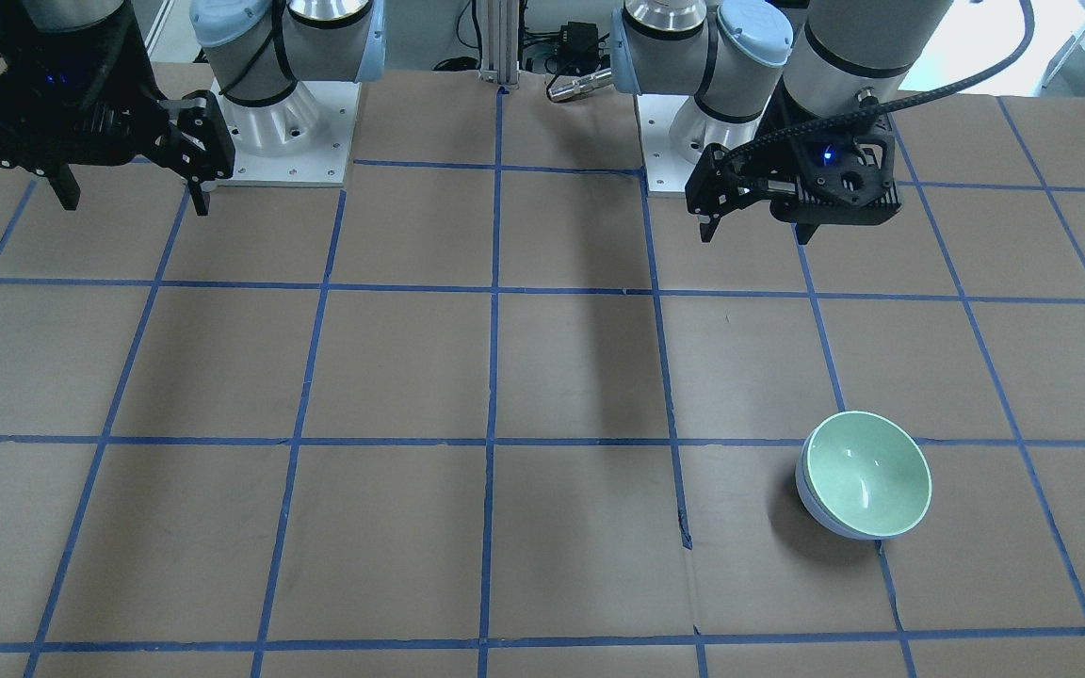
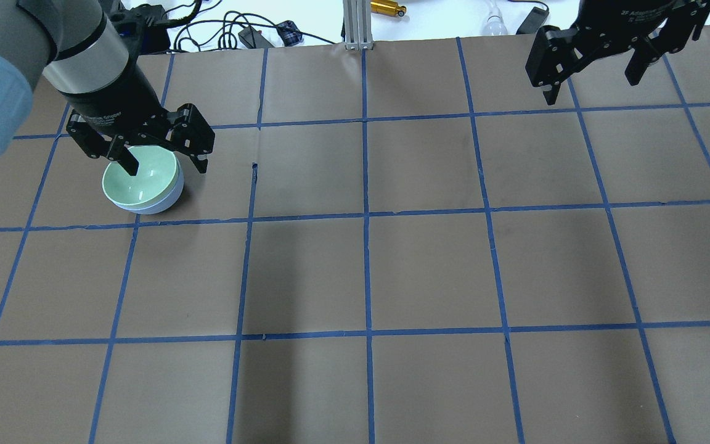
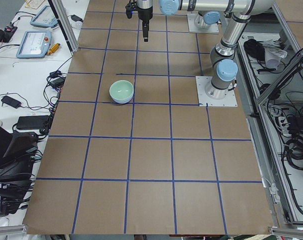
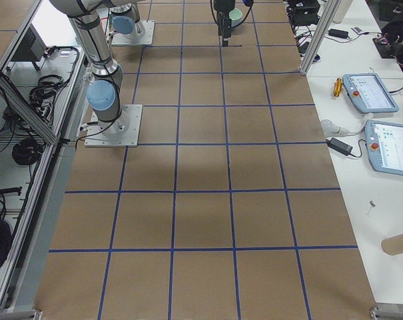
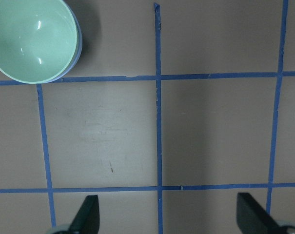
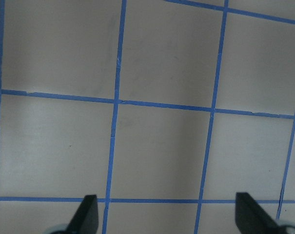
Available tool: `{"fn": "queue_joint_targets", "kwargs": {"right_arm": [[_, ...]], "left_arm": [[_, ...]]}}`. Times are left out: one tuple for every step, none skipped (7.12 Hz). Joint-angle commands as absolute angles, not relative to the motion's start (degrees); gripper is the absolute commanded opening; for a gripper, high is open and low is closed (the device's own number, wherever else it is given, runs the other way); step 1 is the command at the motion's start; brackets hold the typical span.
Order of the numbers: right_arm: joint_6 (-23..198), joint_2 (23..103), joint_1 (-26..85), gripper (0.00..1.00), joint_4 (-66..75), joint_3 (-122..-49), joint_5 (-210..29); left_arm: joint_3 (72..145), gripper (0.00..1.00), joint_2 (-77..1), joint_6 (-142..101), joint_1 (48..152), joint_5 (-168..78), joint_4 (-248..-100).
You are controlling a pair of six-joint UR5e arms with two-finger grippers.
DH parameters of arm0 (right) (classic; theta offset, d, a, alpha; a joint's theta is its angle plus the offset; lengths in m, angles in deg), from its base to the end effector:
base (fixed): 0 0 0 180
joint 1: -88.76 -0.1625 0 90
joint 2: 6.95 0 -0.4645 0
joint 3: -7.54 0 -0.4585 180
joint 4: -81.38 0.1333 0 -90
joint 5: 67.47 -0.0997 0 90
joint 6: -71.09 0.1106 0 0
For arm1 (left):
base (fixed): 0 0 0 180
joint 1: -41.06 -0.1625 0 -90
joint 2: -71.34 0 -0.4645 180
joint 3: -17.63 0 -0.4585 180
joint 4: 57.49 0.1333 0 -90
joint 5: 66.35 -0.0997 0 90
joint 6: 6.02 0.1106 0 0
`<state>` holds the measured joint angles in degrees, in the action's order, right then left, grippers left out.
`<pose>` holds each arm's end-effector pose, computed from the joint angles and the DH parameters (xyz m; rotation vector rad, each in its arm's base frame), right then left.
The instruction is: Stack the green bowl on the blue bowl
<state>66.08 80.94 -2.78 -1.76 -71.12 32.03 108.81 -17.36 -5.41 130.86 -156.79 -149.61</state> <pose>0.1304 -0.5705 0.5954 0.1648 -2.9696 0.0540 -0.1306 -0.5442 0.5138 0.0114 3.1337 0.0548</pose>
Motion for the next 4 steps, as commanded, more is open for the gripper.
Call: {"fn": "queue_joint_targets", "kwargs": {"right_arm": [[66.1, 80.9, -2.8, 1.00, -1.8, -71.1, 32.0], [66.1, 80.9, -2.8, 1.00, -1.8, -71.1, 32.0], [66.1, 80.9, -2.7, 1.00, -1.8, -71.1, 32.0], [66.1, 80.9, -2.7, 1.00, -1.8, -71.1, 32.0]], "left_arm": [[108.8, 1.00, -17.3, -5.5, 131.0, -156.8, -149.6], [108.8, 1.00, -17.3, -5.5, 130.9, -156.4, -149.6], [108.8, 1.00, -17.3, -5.5, 130.8, -156.0, -149.6], [108.8, 1.00, -17.3, -5.5, 130.8, -156.0, -149.6]]}}
